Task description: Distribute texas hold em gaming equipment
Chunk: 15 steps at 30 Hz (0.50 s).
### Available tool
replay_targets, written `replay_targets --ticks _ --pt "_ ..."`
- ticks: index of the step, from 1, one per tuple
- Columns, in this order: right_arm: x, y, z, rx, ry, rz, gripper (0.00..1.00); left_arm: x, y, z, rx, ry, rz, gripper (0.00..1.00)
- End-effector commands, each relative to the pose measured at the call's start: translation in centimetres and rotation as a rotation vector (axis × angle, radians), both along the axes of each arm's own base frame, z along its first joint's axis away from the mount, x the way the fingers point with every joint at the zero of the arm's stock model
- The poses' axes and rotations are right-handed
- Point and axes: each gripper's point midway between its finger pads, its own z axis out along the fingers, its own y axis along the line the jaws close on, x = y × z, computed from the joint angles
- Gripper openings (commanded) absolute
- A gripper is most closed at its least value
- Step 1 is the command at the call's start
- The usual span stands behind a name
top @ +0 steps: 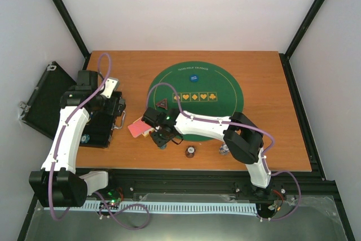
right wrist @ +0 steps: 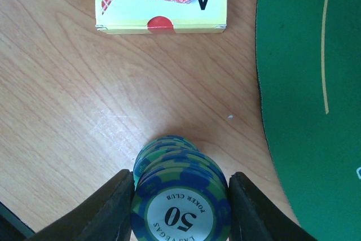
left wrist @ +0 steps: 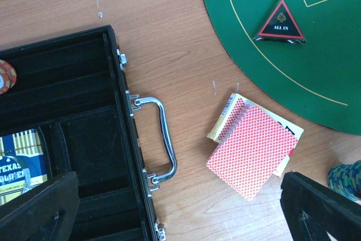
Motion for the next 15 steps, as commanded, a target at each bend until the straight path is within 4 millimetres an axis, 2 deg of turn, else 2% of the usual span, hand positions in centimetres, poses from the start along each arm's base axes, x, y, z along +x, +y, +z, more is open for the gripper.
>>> replay_targets --ticks 1,10,15 --pt "0.2 0.5 2.8 0.048 -0.031 0.009 0.34 0.1 -0.1 1.6 0.001 -0.044 -0.015 1.00" --pt "0.8 0.9 6.1 0.076 -0.077 0.012 0.31 0.0 -0.1 1.8 -0.001 -0.042 -0.016 1.00" --pt "2.5 0.6 7.6 0.049 -0.130 -0.002 0.31 0.0 -0.3 1.9 -0.015 -0.039 -0.018 1.00"
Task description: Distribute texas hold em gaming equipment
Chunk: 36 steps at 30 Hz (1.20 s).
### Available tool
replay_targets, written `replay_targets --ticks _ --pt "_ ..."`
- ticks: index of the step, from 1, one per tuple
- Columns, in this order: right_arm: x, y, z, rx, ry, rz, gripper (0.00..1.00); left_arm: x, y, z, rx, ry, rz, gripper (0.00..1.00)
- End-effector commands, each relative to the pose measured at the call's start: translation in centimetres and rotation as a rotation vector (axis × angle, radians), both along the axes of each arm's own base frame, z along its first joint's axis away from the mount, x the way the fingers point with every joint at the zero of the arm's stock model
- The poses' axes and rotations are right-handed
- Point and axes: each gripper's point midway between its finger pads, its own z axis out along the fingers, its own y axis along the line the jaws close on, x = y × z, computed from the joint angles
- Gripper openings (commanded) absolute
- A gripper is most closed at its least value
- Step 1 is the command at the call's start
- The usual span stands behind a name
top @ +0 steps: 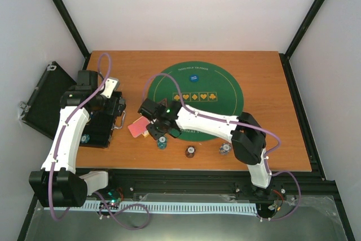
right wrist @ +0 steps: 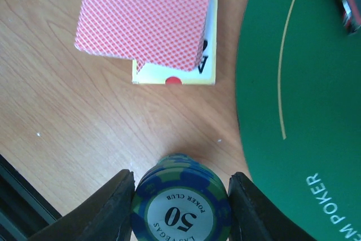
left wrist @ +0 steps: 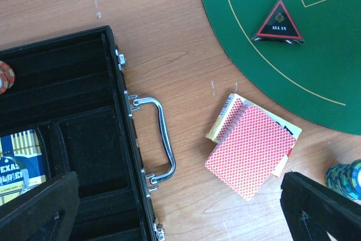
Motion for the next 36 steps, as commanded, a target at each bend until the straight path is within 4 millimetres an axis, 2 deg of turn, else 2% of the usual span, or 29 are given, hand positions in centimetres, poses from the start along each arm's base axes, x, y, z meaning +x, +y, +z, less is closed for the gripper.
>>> replay_targets --ticks 1,5,9,17,23,26,31,33,36 --pt "2.1 -0.8 3.1 -0.001 -0.072 -0.020 0.31 -0.1 -0.3 2.0 -0.016 -0.037 -0.020 1.00" --pt "5.8 -2.1 3.5 0.009 -0.075 -0.075 0.31 -0.2 -0.7 2.5 -0.034 -0.039 -0.026 1.00" --pt "9.9 -3.5 2.4 0.000 -0.067 -0.130 0.30 -0.3 -1.0 3.0 -0.049 -0.039 -0.034 1.00" --pt "15.2 -5.2 -2.8 -0.059 -0.020 -0.196 0.29 -0.4 -1.6 3.9 -0.082 -0.045 -0.050 1.00" --pt "17.4 -5.3 -6.9 -0.103 0.011 -0.204 0.29 -0.5 -1.7 4.5 -0.087 -0.054 -0.060 1.00" --pt "18.0 -4.8 -8.2 -0.118 0.017 -0.199 0.29 -0.6 -1.9 4.8 -0.093 -0.059 -0.068 1.00" --pt "18.5 -3.8 -9.3 -0.097 0.038 -0.199 0.30 -0.9 -2.3 5.5 -0.107 -0.070 -0.085 1.00" --pt "19.0 -2.9 -8.8 -0.063 0.031 -0.200 0.30 -0.9 -2.3 5.6 -0.108 -0.074 -0.088 1.00" --pt "18.9 -2.2 -9.2 -0.044 0.050 -0.196 0.30 -0.8 -2.2 5.6 -0.104 -0.072 -0.089 1.00"
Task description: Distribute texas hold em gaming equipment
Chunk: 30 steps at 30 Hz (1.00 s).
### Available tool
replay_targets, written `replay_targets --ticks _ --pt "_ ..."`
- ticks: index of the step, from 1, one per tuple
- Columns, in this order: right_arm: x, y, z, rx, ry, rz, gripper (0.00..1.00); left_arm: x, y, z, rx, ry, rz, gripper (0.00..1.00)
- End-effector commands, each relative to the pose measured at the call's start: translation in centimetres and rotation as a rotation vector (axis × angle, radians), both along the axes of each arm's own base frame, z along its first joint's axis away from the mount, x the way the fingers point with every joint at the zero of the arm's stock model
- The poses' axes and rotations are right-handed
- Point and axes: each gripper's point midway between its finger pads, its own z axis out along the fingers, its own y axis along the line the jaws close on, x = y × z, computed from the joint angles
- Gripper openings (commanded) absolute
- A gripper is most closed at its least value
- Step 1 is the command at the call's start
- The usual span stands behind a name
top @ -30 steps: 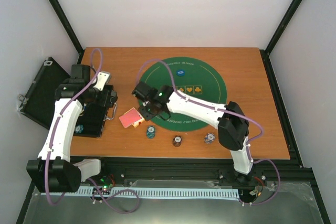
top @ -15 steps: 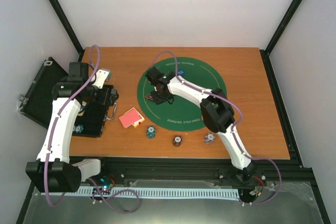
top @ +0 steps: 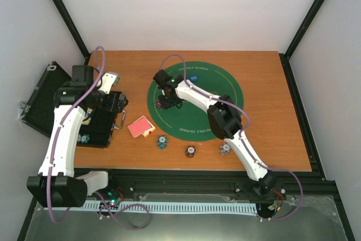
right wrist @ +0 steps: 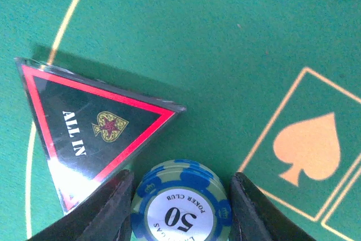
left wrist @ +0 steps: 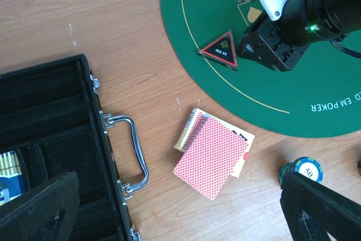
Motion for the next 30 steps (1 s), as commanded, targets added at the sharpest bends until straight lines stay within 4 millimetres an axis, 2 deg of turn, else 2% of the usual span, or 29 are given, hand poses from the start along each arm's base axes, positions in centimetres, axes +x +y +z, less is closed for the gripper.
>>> replay_targets --ticks 1,7,10,12,14,17,18,21,25,28,30 --pt "0.1 1.4 -0.9 0.040 0.025 0.008 0.29 -0.3 -0.2 1.7 -0.002 -0.042 -0.022 1.00" --pt "-0.1 1.1 -0.6 0.029 0.024 0.000 0.31 -0.5 -0.1 1.5 0.005 -0.040 -0.025 1.00" --pt "0.1 0.7 0.6 0.019 0.001 -0.009 0.49 -0.5 -0.1 1.4 0.003 -0.035 -0.022 1.00" --pt "0.2 0.4 2.0 0.023 -0.021 -0.013 0.58 -0.6 -0.2 1.4 -0.001 -0.033 -0.022 1.00" --pt "0.3 0.2 4.1 0.038 -0.052 -0.014 0.64 -0.7 -0.2 1.5 -0.003 -0.035 -0.021 1.00" --pt "0.2 -0.2 7.5 0.036 -0.120 -0.020 0.67 -0.9 -0.4 1.6 -0.013 -0.031 -0.024 1.00" --pt "0.0 -0.2 9.2 0.040 -0.151 -0.017 0.68 -0.9 -0.4 1.6 -0.016 -0.030 -0.020 1.00" --pt "-2.3 -0.7 10.9 0.036 -0.163 -0.008 0.69 -1.0 -0.4 1.7 -0.022 -0.033 -0.017 1.00" --pt "-7.9 0.7 12.5 0.084 -0.170 0.052 0.72 -1.4 -0.5 1.5 -0.020 -0.028 -0.024 1.00" --pt "-12.9 1.6 11.6 0.102 -0.146 0.100 0.79 -1.6 -0.3 0.9 -0.004 -0.028 -0.025 1.00" --pt "-15.6 2.2 10.8 0.114 -0.123 0.124 0.84 -1.9 -0.3 0.5 -0.001 -0.027 -0.033 1.00"
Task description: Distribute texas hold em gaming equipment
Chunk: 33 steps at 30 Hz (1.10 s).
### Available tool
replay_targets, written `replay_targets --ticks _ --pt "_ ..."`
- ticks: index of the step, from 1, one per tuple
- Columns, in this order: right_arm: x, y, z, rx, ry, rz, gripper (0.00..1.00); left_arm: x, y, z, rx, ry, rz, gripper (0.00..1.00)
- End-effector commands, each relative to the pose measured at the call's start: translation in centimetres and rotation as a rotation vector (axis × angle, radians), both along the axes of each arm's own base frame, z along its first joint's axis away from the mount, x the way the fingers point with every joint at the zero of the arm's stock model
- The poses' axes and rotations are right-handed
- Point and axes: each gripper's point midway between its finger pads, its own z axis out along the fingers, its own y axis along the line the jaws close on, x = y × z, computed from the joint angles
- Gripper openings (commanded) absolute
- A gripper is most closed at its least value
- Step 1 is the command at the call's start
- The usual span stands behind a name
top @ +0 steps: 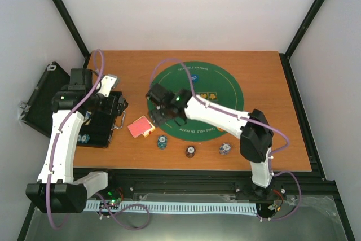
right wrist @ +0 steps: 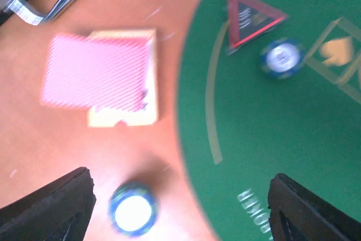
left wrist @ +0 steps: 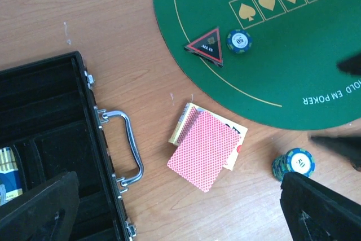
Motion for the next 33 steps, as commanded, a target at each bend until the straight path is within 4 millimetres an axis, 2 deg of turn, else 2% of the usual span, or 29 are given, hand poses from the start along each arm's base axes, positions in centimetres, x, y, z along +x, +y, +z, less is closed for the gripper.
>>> replay_targets --ticks 1,4,8,16,22,33 --pt "-5.5 1.5 -2.9 0.004 0.052 0.040 0.85 -0.8 0.0 -0.2 0.008 -0.015 -0.019 1.00" --pt "-8.0 2.1 -4.7 0.001 0.091 0.068 0.87 -1.0 0.1 -0.4 0.013 -0.030 -0.016 1.00" --pt "-9.2 2.3 -6.7 -0.018 0.128 0.079 0.88 -1.2 0.2 -0.8 0.020 -0.014 -0.015 1.00" --pt "-9.7 2.3 -8.6 -0.040 0.159 0.094 0.84 -1.1 0.3 -1.8 0.022 0.025 -0.011 1.00" --pt "-9.7 2.1 -10.3 -0.072 0.169 0.095 0.79 -0.9 0.1 -1.1 0.010 0.011 -0.014 1.00" --pt "-9.4 2.0 -11.2 -0.088 0.162 0.093 0.70 -0.9 0.1 -0.7 0.018 -0.002 -0.016 1.00"
